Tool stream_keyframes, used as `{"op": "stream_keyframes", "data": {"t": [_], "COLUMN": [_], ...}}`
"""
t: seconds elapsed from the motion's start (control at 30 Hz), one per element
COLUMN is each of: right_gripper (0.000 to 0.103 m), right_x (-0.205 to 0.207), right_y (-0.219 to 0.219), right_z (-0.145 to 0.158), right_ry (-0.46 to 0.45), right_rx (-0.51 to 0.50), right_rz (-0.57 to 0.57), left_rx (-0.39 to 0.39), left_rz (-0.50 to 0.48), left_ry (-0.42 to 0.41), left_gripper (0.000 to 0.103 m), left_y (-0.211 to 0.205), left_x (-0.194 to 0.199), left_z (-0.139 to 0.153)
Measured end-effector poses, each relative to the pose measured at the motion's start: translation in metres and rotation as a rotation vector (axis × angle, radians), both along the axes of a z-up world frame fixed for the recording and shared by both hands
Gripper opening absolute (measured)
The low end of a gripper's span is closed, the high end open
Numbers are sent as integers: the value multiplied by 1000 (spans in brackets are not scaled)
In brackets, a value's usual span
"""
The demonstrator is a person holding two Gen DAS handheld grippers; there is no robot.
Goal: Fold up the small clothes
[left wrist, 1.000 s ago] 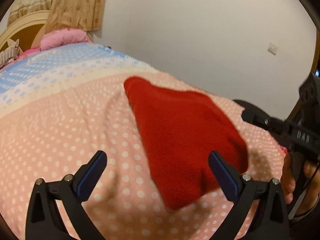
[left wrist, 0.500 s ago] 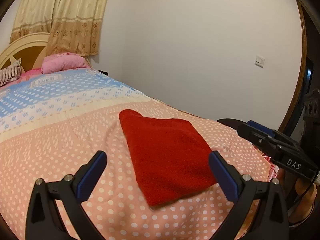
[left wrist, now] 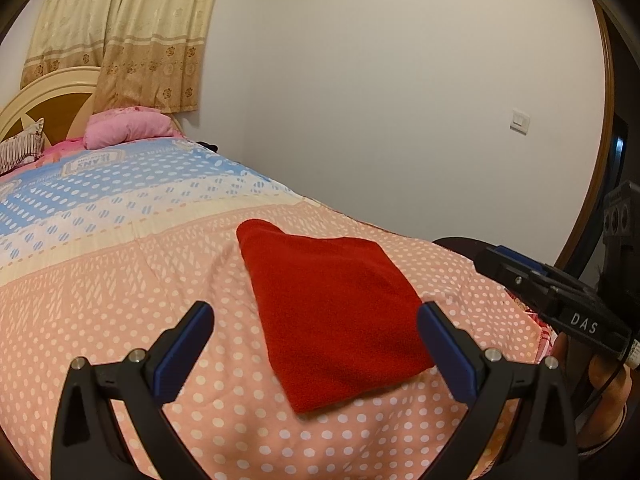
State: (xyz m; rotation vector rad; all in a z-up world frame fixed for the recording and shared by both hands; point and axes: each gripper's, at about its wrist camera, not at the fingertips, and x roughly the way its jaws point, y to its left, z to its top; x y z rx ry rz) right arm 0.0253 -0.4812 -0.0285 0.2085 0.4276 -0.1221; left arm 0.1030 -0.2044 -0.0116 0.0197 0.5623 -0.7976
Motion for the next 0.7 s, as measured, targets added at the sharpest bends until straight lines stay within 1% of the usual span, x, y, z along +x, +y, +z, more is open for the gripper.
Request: {"op": "stream_keyframes", "data": {"t": [0.7], "right_gripper": [63], "right_x": [0], "right_y": [3], "right_z": [0], "right_ry": [1], "right_rx": [7], "right_rz": [10], "left_rx": [2], "left_rz": [0], "left_ry": [-4], "left_gripper": [103], "left_y": [-2], "left_x": [-2], "left_z": [-1]}}
